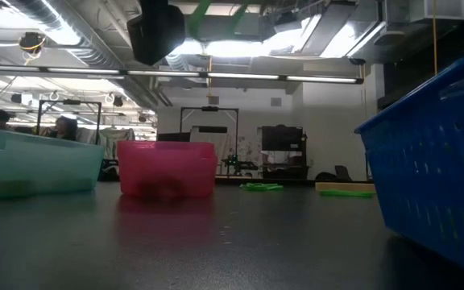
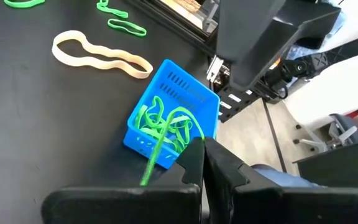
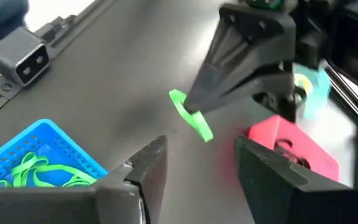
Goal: Sort rubber bands into baskets
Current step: Put the green rubber band into the blue bin
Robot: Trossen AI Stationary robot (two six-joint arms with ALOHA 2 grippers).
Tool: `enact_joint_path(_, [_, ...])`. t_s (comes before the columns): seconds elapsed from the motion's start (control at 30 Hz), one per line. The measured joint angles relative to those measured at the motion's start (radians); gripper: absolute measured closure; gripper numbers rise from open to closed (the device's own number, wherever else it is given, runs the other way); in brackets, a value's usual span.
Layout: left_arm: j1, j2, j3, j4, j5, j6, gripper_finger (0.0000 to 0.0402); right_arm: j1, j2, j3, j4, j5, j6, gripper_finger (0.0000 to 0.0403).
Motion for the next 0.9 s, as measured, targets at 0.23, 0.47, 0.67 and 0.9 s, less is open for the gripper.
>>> enact_joint_path(0.23, [0.000, 0.000, 0.000, 0.000, 0.000, 0.008, 0.0402, -0.054, 0.000, 0.000, 0.048, -0.110, -0.116, 0.0221])
enact_joint_path(0.47, [0.000, 0.000, 0.000, 0.005, 0.001, 0.009, 0.0401, -0.080, 0.007, 0.000, 0.057, -0.162, -0.146, 0.0221])
enact_joint_path(0.67, [-0.006, 0.000, 0.000, 0.027, 0.001, 0.010, 0.0401, -0.091, 0.045, 0.000, 0.073, -0.174, -0.146, 0.0221])
enact_joint_path(0.9, [-0.013, 0.000, 0.000, 0.026, 0.001, 0.011, 0.0401, -0.091, 0.054, 0.000, 0.092, -0.170, -0.171, 0.0221])
